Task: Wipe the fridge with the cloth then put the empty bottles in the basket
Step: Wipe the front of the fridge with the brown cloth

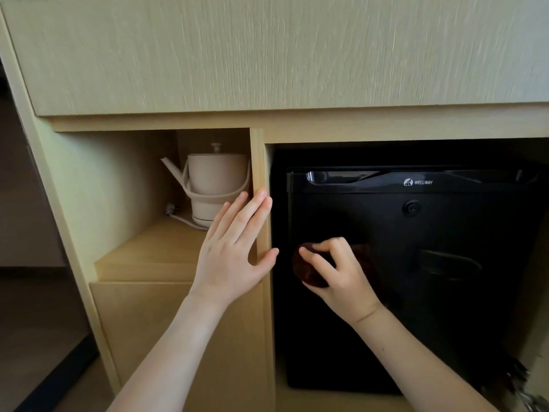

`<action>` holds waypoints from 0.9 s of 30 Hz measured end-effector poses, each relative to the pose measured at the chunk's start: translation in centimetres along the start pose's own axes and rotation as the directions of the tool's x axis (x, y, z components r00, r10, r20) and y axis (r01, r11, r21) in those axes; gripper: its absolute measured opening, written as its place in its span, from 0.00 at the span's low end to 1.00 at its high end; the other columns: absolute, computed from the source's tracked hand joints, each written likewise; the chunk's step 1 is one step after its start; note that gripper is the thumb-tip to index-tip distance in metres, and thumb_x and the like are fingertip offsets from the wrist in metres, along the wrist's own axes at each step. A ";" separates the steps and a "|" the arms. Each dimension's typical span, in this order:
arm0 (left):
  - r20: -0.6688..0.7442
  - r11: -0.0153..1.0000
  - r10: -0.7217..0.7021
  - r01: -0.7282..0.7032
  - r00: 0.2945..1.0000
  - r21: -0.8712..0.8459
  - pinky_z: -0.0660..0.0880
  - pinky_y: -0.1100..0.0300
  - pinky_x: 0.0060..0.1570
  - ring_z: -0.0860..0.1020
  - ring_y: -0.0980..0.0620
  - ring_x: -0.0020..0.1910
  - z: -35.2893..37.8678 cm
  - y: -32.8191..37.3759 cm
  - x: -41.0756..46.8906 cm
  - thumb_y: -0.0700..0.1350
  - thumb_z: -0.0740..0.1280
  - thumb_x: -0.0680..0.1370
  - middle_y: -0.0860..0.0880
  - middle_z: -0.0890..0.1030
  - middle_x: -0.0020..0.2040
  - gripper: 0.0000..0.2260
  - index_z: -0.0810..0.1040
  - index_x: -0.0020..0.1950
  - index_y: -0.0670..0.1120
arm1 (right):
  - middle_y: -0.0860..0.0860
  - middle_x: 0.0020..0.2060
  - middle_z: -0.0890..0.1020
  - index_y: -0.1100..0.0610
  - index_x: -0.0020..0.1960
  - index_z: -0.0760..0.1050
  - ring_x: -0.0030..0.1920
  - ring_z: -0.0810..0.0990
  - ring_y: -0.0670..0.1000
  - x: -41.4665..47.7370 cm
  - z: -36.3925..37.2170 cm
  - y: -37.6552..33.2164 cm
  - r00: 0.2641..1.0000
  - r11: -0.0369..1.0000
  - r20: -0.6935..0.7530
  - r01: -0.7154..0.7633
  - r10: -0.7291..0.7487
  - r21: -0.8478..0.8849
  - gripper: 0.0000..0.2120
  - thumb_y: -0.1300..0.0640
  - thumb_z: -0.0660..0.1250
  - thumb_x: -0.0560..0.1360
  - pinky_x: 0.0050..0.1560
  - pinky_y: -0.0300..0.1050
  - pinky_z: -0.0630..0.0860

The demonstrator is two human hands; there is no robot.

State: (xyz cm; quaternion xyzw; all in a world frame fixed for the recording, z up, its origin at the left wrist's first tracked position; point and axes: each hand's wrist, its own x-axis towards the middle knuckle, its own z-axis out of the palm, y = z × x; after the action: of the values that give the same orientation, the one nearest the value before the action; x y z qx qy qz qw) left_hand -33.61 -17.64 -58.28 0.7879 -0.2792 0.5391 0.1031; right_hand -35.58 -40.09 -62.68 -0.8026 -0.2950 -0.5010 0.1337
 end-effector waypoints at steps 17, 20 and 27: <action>-0.008 0.999 0.039 -0.040 0.999 -0.008 0.56 0.52 0.77 0.57 0.52 0.79 -0.2 -0.3 -0.3 0.51 0.64 0.80 0.54 0.58 0.80 0.29 0.59 0.80 0.49 | 0.60 0.51 0.78 0.66 0.61 0.80 0.52 0.76 0.55 -1.8 2.0 -1.4 0.999 0.999 0.007 -0.049 0.049 -0.022 0.29 0.63 0.84 0.62 0.48 0.48 0.80; 0.017 0.999 0.043 -0.044 0.999 0.026 0.57 0.51 0.77 0.57 0.52 0.79 -0.5 -0.2 -0.2 0.51 0.64 0.80 0.54 0.58 0.80 0.29 0.60 0.80 0.48 | 0.60 0.49 0.79 0.66 0.59 0.81 0.50 0.75 0.53 -1.6 1.5 -1.6 0.995 0.995 0.018 -0.098 0.098 -0.019 0.27 0.63 0.84 0.62 0.49 0.42 0.77; -0.012 0.999 0.032 -0.032 0.999 -0.001 0.58 0.52 0.77 0.59 0.52 0.78 -0.5 0.0 -0.2 0.50 0.65 0.79 0.52 0.62 0.79 0.29 0.62 0.79 0.47 | 0.58 0.48 0.76 0.64 0.57 0.81 0.50 0.74 0.54 6.7 -0.9 -0.6 0.879 0.963 -0.395 -0.251 0.269 0.097 0.18 0.63 0.79 0.69 0.56 0.33 0.68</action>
State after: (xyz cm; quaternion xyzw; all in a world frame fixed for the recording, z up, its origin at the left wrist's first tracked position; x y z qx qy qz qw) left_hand -34.06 -17.30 -58.23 0.7801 -0.2914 0.5452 0.0966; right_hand -34.43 -37.79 -56.41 -0.7108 -0.1613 -0.6271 0.2748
